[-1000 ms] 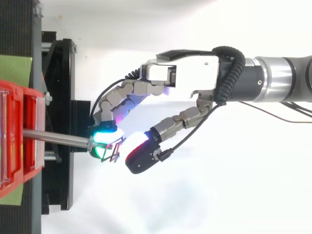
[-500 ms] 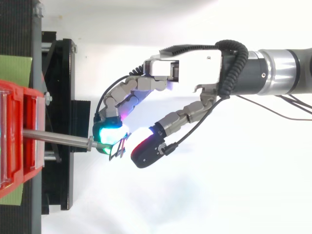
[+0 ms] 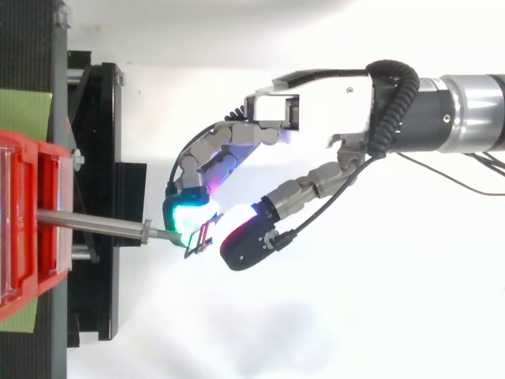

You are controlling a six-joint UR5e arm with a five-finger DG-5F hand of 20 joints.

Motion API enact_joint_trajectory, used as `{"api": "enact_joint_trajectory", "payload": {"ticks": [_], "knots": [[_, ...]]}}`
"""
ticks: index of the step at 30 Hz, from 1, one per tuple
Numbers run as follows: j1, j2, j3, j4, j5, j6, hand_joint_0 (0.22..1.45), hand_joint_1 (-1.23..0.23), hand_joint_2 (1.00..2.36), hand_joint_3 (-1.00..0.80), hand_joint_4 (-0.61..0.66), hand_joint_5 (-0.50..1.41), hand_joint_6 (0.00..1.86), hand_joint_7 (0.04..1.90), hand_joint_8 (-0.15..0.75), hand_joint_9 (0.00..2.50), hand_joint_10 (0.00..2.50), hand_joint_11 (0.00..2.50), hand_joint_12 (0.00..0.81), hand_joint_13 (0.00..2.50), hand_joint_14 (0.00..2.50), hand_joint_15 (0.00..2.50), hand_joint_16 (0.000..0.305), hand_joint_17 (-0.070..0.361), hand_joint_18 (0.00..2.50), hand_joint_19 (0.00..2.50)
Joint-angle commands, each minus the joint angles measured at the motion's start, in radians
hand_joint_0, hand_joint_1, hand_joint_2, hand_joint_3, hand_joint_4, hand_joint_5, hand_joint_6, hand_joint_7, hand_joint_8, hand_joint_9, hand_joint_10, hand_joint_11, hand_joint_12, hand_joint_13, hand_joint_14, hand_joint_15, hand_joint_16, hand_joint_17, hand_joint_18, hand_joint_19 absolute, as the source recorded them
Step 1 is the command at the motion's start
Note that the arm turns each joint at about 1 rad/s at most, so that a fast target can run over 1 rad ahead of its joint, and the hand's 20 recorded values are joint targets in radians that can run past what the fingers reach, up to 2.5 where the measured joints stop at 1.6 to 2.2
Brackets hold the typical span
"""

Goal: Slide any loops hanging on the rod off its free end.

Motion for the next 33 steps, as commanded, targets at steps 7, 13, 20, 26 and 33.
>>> {"api": "enact_joint_trajectory", "payload": {"ticks": [7, 13, 20, 26, 33], "knots": [[0.004, 0.033, -0.001, -0.081, 0.018, 0.003, 0.63, -0.72, 1.01, -0.09, -0.04, -0.14, 0.9, 0.97, 0.285, 0.73, 0.01, 0.23, 0.324, 0.59, 0.0, 0.11, 0.045, 0.101, 0.68, 0.29], [0.007, 0.061, -0.001, -0.176, 0.069, 0.038, 0.63, -0.74, 1.01, -0.11, -0.07, -0.14, 0.91, 0.94, 0.275, 0.75, 0.01, 0.24, 0.313, 0.6, 0.0, 0.12, 0.044, 0.098, 0.68, 0.3], [0.018, 0.067, 0.0, -0.208, 0.1, 0.064, 0.61, -0.73, 1.01, -0.16, -0.01, -0.13, 0.91, 1.0, 0.28, 0.77, 0.01, 0.24, 0.307, 0.6, 0.0, 0.14, 0.043, 0.096, 0.68, 0.33], [0.027, 0.071, 0.0, -0.208, 0.11, 0.076, 0.59, -0.67, 1.01, -0.22, 0.03, -0.11, 0.9, 1.04, 0.282, 0.79, 0.01, 0.23, 0.309, 0.62, 0.0, 0.15, 0.043, 0.097, 0.68, 0.34], [0.034, 0.088, 0.0, -0.241, 0.118, 0.098, 0.6, -0.56, 1.01, -0.27, 0.02, -0.1, 0.89, 1.09, 0.249, 0.86, 0.01, 0.23, 0.291, 0.63, 0.01, 0.17, 0.039, 0.088, 0.66, 0.38]]}}
